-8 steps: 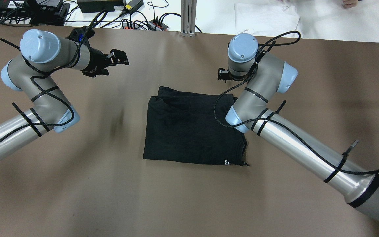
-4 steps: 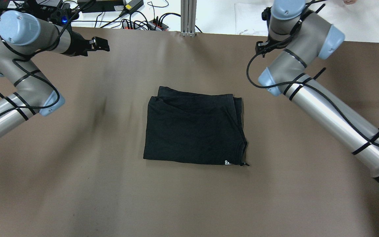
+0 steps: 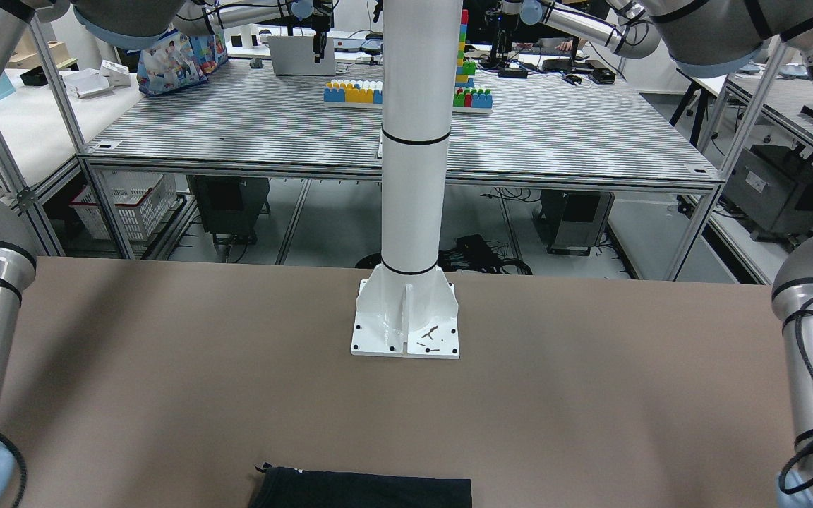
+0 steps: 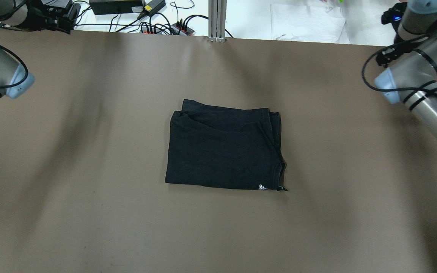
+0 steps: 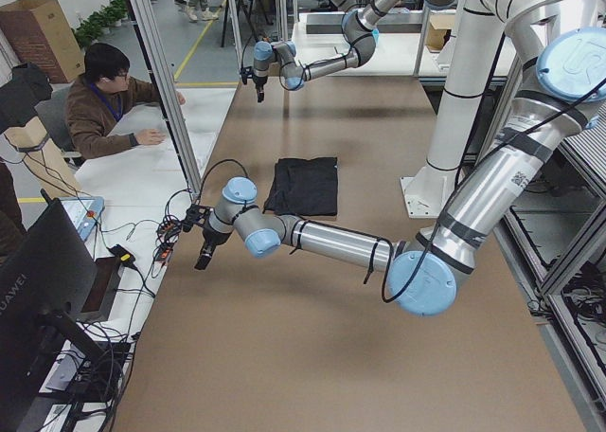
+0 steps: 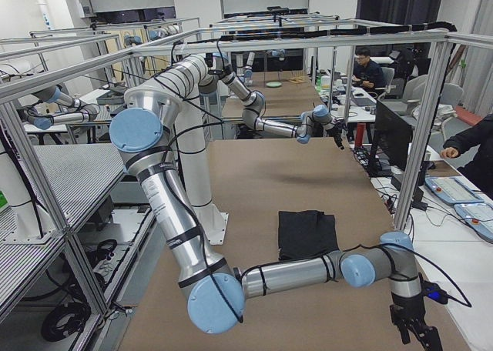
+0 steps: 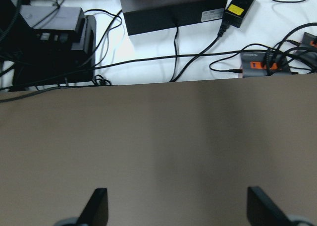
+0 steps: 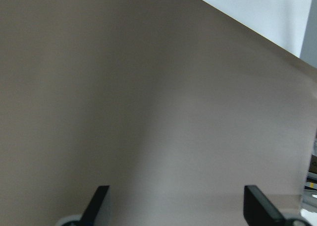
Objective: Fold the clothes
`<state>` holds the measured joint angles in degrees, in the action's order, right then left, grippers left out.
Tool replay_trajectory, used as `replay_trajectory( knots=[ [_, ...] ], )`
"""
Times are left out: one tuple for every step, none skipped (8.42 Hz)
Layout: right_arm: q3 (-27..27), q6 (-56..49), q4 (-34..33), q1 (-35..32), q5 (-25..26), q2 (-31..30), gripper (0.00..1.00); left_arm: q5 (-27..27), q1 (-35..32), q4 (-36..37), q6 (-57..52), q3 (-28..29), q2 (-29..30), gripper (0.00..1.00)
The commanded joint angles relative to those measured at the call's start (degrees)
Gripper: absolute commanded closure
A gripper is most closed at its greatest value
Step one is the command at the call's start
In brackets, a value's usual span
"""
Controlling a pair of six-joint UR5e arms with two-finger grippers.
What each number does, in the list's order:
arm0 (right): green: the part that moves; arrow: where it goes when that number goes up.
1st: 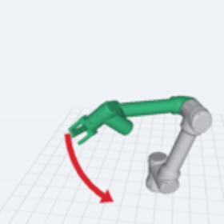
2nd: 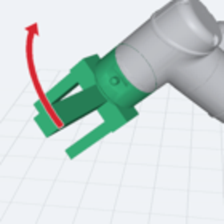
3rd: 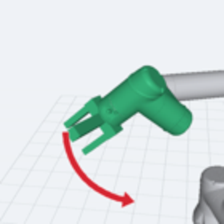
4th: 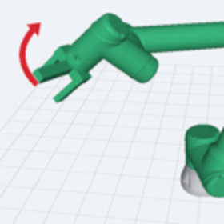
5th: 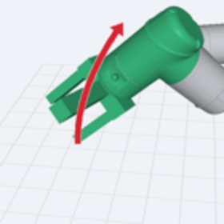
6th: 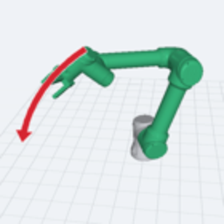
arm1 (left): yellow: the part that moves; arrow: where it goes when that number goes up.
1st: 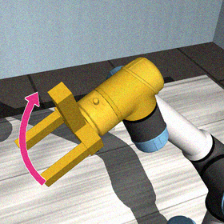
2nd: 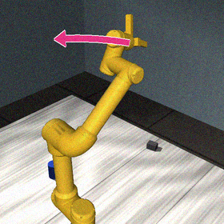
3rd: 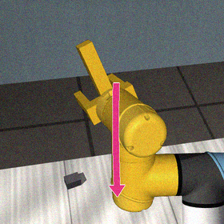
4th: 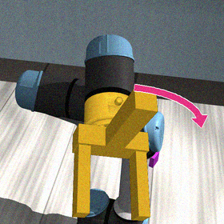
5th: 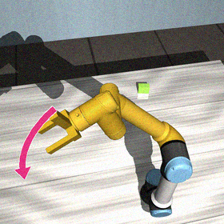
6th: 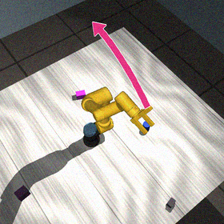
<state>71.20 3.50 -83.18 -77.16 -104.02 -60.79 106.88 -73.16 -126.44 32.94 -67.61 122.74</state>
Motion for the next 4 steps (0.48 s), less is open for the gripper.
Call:
replay_trajectory(
  knots=[
    [4.8, -13.5, 0.1, -8.4, 0.0, -10.5, 0.06, -5.5, -5.0, 2.6, -9.5, -3.3, -5.8, 0.00],
    [5.2, -13.4, 1.1, -8.5, 0.0, -12.7, 0.06, -7.5, -6.3, 5.7, -14.4, -8.0, -9.3, 0.00],
    [5.1, -13.3, 4.6, -8.4, 0.1, -14.6, 0.06, -11.6, -6.3, 6.6, -18.6, -14.1, -15.1, 0.00],
    [4.7, -13.3, 7.4, -8.4, 0.0, -15.6, 0.06, -13.1, -6.3, 6.6, -19.7, -16.8, -18.1, 0.00]
  ],
)
